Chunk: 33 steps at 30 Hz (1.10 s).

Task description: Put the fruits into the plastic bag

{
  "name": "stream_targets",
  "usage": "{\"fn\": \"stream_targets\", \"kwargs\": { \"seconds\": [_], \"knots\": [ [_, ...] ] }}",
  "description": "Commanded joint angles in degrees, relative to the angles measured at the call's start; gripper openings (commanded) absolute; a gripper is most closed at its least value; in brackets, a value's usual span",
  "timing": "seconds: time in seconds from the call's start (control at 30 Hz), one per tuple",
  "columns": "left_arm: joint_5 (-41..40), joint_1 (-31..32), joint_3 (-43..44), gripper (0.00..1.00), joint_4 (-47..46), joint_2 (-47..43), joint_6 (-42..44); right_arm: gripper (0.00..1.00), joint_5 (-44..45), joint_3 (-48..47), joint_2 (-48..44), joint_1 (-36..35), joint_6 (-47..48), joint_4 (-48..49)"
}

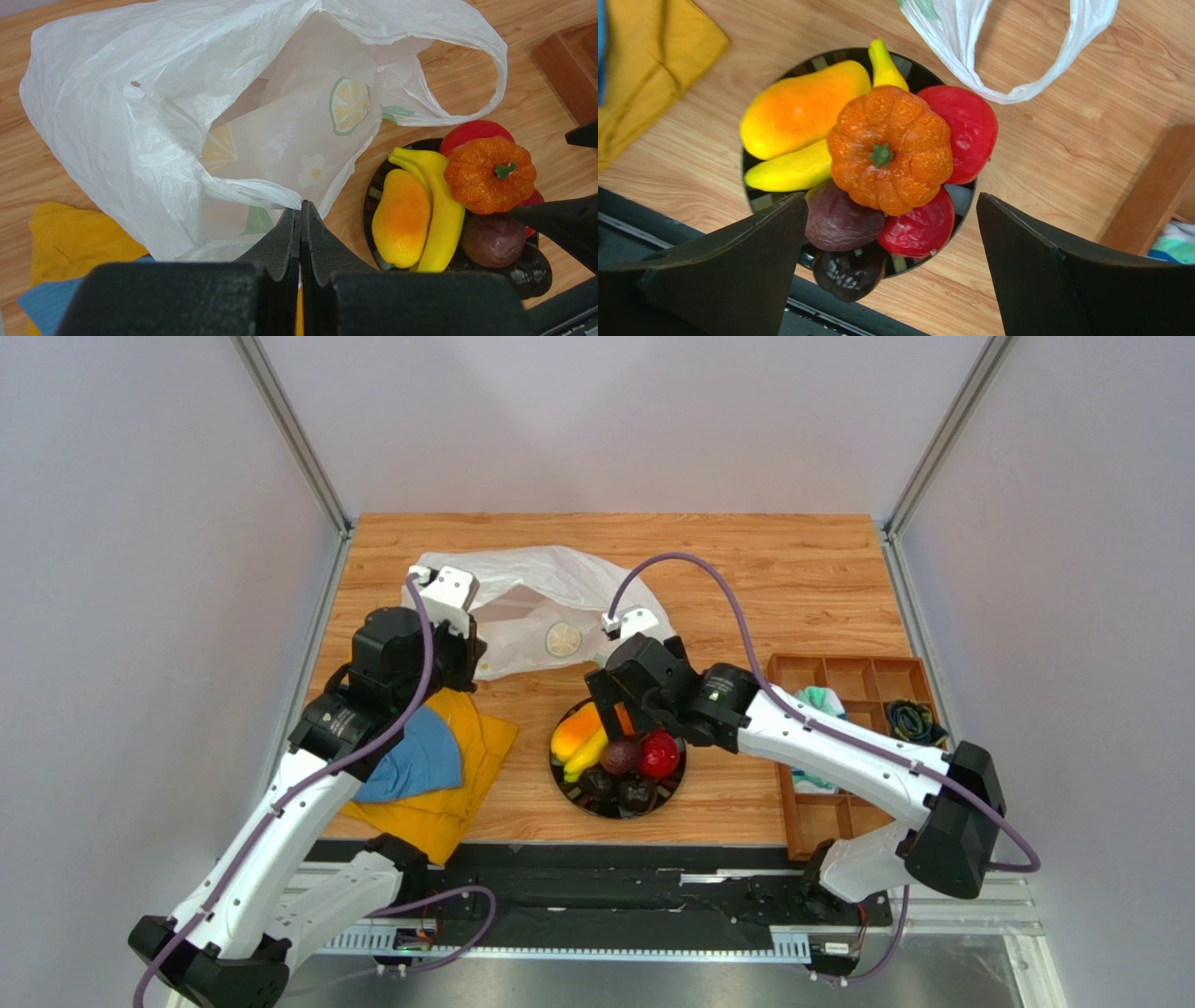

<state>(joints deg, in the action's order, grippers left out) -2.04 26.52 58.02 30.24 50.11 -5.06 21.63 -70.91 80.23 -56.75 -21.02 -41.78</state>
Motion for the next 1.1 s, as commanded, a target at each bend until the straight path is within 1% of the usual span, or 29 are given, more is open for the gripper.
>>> {"fn": "stream_targets", "kwargs": {
  "seconds": [0.0, 0.07, 0.13, 0.33, 0.67, 1.07],
  "knots": [
    [-0.42, 0.11, -0.19, 0.0, -1.59, -0.63, 0.4, 0.97, 5.97, -3.35, 2.64, -0.73, -0.96, -2.87],
    [-0.42, 0.11, -0.19, 0.0, -1.5, -0.54, 0.4, 0.97, 5.45, -3.44, 3.62, -0.99, -1.48, -2.43],
    [-0.42, 0.11, -0.28, 0.0, -1.5, -0.54, 0.4, 1.0, 5.62, -3.44, 4.76, -1.17, -2.09, -1.73],
    [-0.24, 0.11, -0.28, 0.0, -1.5, -0.1, 0.31, 1.0, 3.25, -3.7, 6.52, -1.26, -2.27, 1.08],
    [-0.07, 0.11, -0.28, 0.0, -1.5, 0.17, 0.23, 1.0, 7.11, -5.99, 10.56, -1.43, -3.59, -0.41],
    [0.11, 0.11, -0.28, 0.0, -1.41, 0.43, 0.23, 1.0, 8.08, -7.75, 13.82, -1.61, -3.15, -0.58]
  ]
}}
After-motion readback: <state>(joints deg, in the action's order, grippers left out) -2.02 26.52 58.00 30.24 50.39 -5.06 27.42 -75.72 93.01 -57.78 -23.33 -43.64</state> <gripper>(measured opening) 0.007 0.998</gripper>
